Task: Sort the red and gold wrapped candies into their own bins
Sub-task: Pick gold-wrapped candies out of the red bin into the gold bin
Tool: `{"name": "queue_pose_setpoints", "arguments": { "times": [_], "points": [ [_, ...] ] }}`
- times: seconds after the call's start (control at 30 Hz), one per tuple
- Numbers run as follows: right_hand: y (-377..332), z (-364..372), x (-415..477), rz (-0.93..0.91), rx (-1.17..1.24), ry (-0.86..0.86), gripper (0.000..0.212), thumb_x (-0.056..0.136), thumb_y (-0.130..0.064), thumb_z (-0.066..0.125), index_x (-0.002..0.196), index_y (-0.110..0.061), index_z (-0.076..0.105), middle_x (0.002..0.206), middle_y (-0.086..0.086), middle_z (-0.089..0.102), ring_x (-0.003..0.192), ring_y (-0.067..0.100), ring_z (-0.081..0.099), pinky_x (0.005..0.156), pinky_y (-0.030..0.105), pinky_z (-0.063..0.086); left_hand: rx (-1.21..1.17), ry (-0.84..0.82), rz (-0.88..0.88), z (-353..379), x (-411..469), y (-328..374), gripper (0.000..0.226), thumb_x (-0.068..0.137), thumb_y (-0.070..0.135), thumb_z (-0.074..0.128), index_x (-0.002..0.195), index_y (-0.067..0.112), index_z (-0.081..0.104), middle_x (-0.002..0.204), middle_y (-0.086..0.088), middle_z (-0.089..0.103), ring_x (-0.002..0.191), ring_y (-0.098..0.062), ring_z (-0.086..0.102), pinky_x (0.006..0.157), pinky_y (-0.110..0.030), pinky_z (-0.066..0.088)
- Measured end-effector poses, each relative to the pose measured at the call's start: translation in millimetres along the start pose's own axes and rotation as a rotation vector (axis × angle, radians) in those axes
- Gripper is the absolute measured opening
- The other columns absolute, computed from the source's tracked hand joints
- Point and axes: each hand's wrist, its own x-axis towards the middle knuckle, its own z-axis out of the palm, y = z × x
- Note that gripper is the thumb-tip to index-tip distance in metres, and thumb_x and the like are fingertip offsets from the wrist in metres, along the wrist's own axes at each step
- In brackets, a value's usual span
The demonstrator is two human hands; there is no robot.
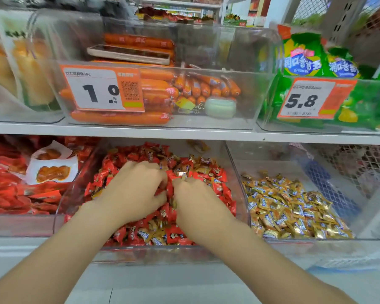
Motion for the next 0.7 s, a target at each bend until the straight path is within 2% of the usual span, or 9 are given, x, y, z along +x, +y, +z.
{"name": "queue_pose_setpoints", "arguments": {
  "times": [0.07,0.13,0.2,0.27,0.37,0.47,0.57,0.7],
  "points": [
    [-1.6,-0.5,2.0,-0.031,0.135,0.046,0.016,0.095,-0.011,0.058,0.111,-0.013,0.061,0.089,0.003,0.057,0.081,0.024,0.057,0.063,0.032,0.047,-0.005,-0.026,-0.048,-2.8,-5.2,-6.2,0.016,0.088,0.047,0.058,0.09,0.033,0.064,0.091,0.016,0.059,0.099,-0.014,0.052,0.092,-0.038,0.04],
    [4.3,-6.5,4.3,0.02,0.278,0.121,0.019,0.094,-0.025,0.057,0.106,-0.021,0.071,0.079,-0.005,0.069,0.074,0.016,0.064,0.073,0.034,0.057,0.03,-0.052,-0.089,-7.6,-10.2,-8.5,0.022,0.083,0.049,0.057,0.076,0.028,0.062,0.081,0.015,0.058,0.094,-0.013,0.049,0.091,-0.039,0.037],
    [19.4,-15.0,11.4,0.146,0.383,0.218,0.025,0.092,-0.026,0.055,0.105,-0.025,0.077,0.081,-0.007,0.075,0.077,0.012,0.069,0.081,0.03,0.058,0.056,-0.036,-0.111,-9.8,-12.0,-8.2,0.031,0.078,0.052,0.053,0.064,0.024,0.059,0.07,0.013,0.057,0.088,-0.013,0.047,0.09,-0.042,0.037],
    [44.3,-17.9,25.1,0.257,0.316,0.272,0.032,0.089,-0.018,0.051,0.103,-0.024,0.078,0.091,-0.002,0.077,0.084,0.021,0.071,0.084,0.033,0.059,0.032,0.073,-0.111,-10.8,-7.8,-5.9,0.032,0.08,0.051,0.049,0.063,0.026,0.06,0.07,0.012,0.054,0.085,-0.014,0.046,0.086,-0.042,0.038],
    [73.1,-15.1,47.5,0.269,0.114,0.211,0.038,0.082,-0.01,0.048,0.107,-0.018,0.075,0.105,0.011,0.075,0.097,0.035,0.071,0.088,0.045,0.061,-0.204,0.277,-0.027,-6.2,9.1,-0.9,0.017,0.092,0.035,0.054,0.084,0.03,0.069,0.082,0.011,0.059,0.084,-0.017,0.055,0.082,-0.041,0.048],
    [77.7,-8.4,61.0,0.191,-0.05,0.088,0.035,0.088,-0.007,0.061,0.119,-0.02,0.068,0.115,0.011,0.07,0.103,0.036,0.068,0.084,0.045,0.06,-0.394,0.212,0.047,10.6,30.2,6.2,0.021,0.099,0.023,0.058,0.114,0.025,0.072,0.107,0.005,0.071,0.101,-0.016,0.064,0.094,-0.039,0.053],
    [78.5,-2.4,67.5,0.164,-0.177,0.043,0.031,0.095,-0.02,0.066,0.125,-0.023,0.061,0.118,0.01,0.066,0.107,0.036,0.067,0.083,0.045,0.059,-0.393,0.075,0.028,24.9,49.0,8.1,0.025,0.099,0.035,0.066,0.119,0.021,0.071,0.11,-0.001,0.072,0.105,-0.023,0.066,0.091,-0.042,0.054],
    [83.2,-5.3,69.7,0.149,-0.087,0.048,0.028,0.094,-0.029,0.067,0.121,-0.025,0.067,0.122,0.008,0.064,0.114,0.033,0.063,0.09,0.044,0.058,-0.304,-0.096,0.033,25.1,57.9,5.4,0.064,0.083,0.063,0.076,0.126,0.017,0.065,0.109,-0.003,0.065,0.102,-0.024,0.062,0.089,-0.042,0.054]
  ]
}}
